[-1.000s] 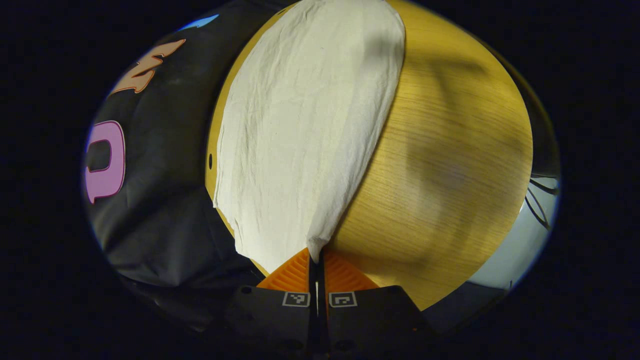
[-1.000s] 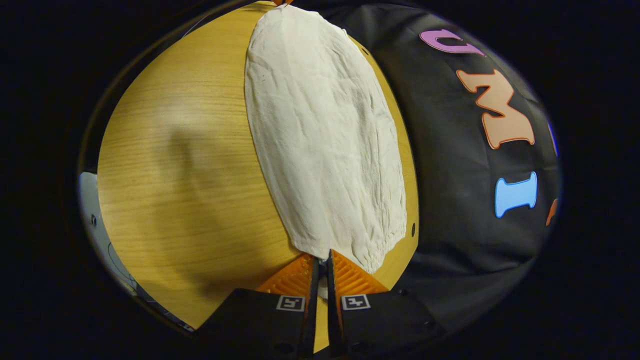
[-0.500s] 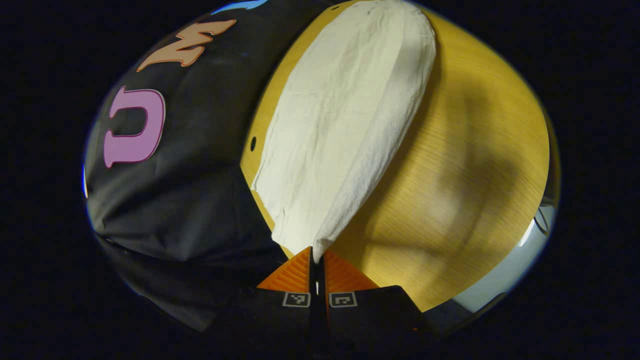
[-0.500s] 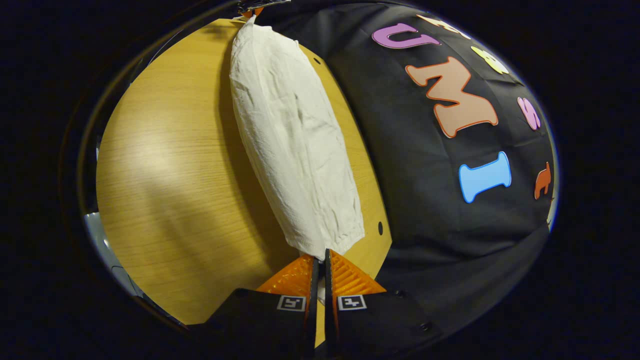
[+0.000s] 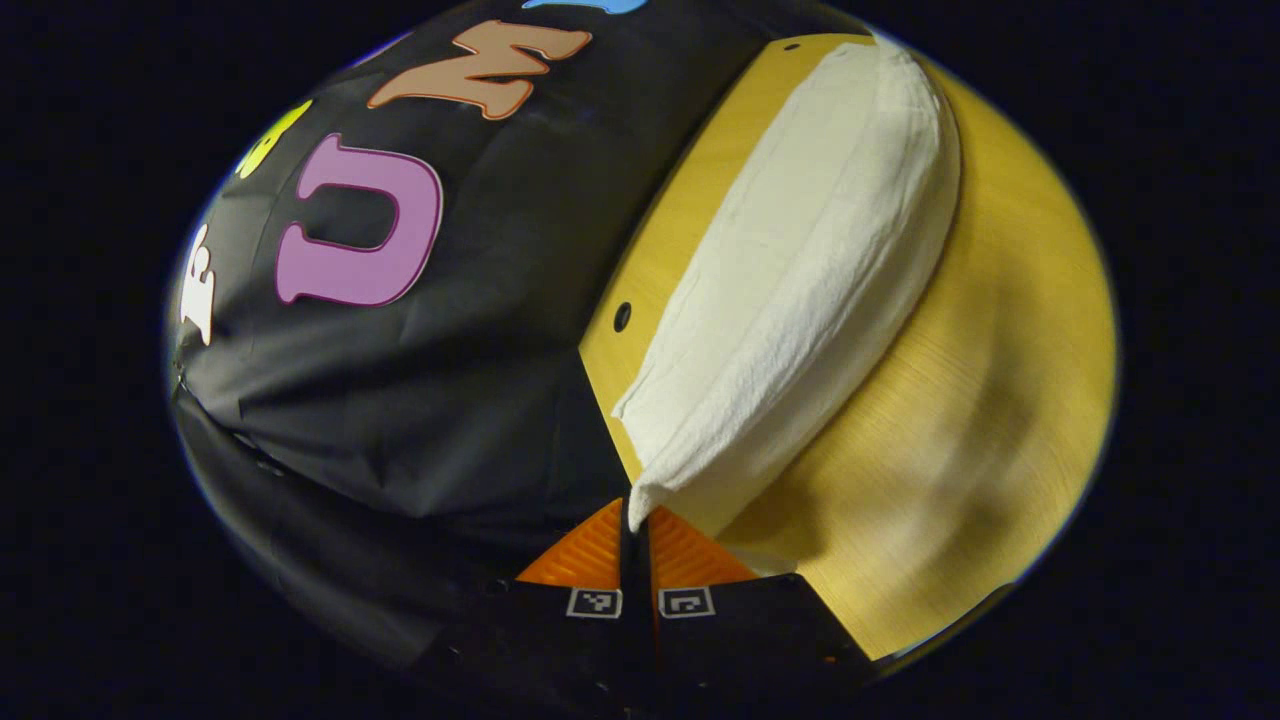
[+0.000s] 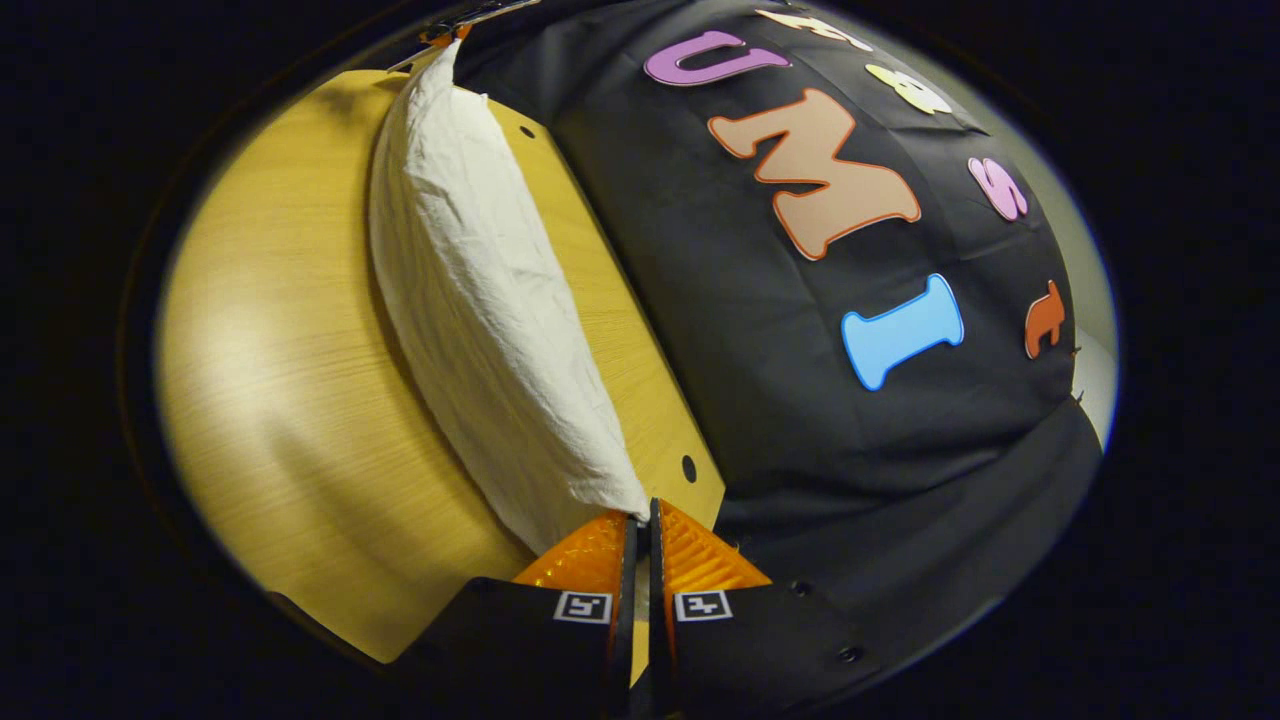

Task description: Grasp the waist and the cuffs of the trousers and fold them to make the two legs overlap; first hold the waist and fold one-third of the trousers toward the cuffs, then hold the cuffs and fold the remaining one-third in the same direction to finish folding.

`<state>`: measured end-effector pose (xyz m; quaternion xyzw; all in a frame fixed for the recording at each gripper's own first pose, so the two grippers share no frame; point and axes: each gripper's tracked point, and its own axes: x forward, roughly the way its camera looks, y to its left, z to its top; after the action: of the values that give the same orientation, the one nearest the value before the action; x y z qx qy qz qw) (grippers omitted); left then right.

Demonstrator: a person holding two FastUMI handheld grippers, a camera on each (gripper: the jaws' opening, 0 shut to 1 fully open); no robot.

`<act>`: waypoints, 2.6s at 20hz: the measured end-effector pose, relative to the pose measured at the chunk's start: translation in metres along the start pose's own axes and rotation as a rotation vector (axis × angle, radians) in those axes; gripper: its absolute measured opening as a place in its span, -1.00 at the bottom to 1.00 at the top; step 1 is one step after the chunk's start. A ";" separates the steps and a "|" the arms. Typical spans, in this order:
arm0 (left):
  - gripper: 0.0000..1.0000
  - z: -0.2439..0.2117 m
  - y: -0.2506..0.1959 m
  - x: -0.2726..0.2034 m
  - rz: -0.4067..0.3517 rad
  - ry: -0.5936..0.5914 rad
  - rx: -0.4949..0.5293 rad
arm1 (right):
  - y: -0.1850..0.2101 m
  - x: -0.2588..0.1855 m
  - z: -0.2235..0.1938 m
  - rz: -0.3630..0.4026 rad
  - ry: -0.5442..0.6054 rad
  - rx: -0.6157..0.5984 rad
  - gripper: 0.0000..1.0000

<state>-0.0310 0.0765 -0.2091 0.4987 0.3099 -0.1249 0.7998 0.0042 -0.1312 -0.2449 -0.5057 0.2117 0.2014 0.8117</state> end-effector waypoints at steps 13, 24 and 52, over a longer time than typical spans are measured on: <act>-1.00 0.060 0.053 0.106 0.086 -0.090 -0.184 | -0.027 0.100 0.026 -0.171 0.105 0.175 -0.82; -0.50 0.089 0.021 0.172 0.050 -0.160 -0.247 | 0.018 0.173 0.015 -0.119 0.239 0.376 -0.58; 0.92 0.109 0.049 0.133 -0.003 -0.250 -0.703 | 0.066 0.129 -0.036 -0.216 0.648 1.472 0.83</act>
<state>0.1371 0.0187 -0.2227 0.1740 0.2346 -0.0717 0.9537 0.0710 -0.1225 -0.3784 0.1072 0.4643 -0.2254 0.8498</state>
